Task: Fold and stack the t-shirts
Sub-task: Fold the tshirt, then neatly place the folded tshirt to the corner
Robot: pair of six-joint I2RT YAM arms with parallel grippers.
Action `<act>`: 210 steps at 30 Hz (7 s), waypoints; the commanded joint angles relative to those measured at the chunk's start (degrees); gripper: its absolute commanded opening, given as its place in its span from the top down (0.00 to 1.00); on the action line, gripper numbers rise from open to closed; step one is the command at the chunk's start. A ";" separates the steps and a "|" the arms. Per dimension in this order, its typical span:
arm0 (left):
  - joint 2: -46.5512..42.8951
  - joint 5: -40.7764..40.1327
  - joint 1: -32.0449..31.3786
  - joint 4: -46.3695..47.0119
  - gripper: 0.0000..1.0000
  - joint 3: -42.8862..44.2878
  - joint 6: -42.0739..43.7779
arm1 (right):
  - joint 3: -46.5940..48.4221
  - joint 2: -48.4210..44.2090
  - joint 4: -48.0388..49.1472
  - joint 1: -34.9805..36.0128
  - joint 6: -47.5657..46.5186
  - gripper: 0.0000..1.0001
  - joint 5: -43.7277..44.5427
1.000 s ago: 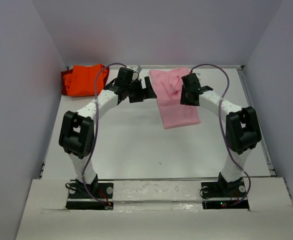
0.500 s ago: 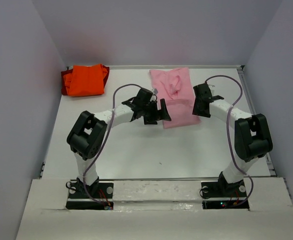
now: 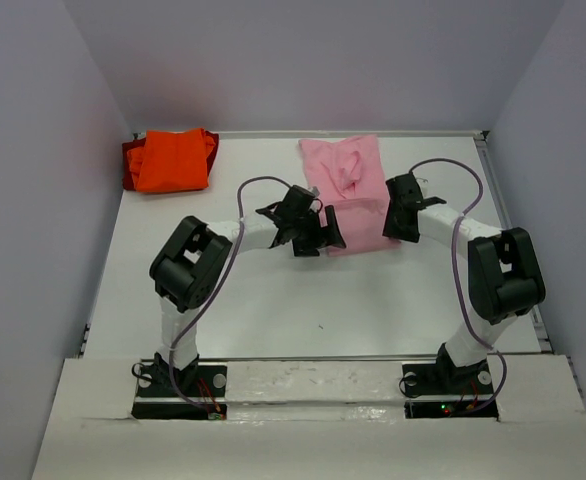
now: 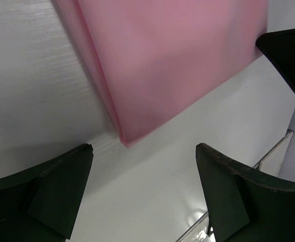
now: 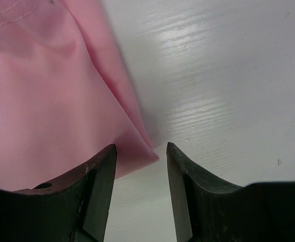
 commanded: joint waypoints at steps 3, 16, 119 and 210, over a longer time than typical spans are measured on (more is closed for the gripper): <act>3.39 -1.09 -0.65 -0.11 0.01 3.07 0.62 | -1.06 0.05 2.21 0.05 1.27 0.50 -2.27; 5.07 -5.84 -1.36 -4.51 0.05 4.14 2.11 | -2.82 3.21 3.61 0.05 1.62 0.51 -2.45; 11.30 -8.39 14.72 -24.11 1.00 44.47 16.88 | 42.96 17.88 0.98 1.37 -3.57 1.00 -7.02; -8.04 -12.61 11.92 -17.78 0.01 18.81 18.64 | 8.44 -0.30 -4.93 30.28 -33.53 0.00 11.69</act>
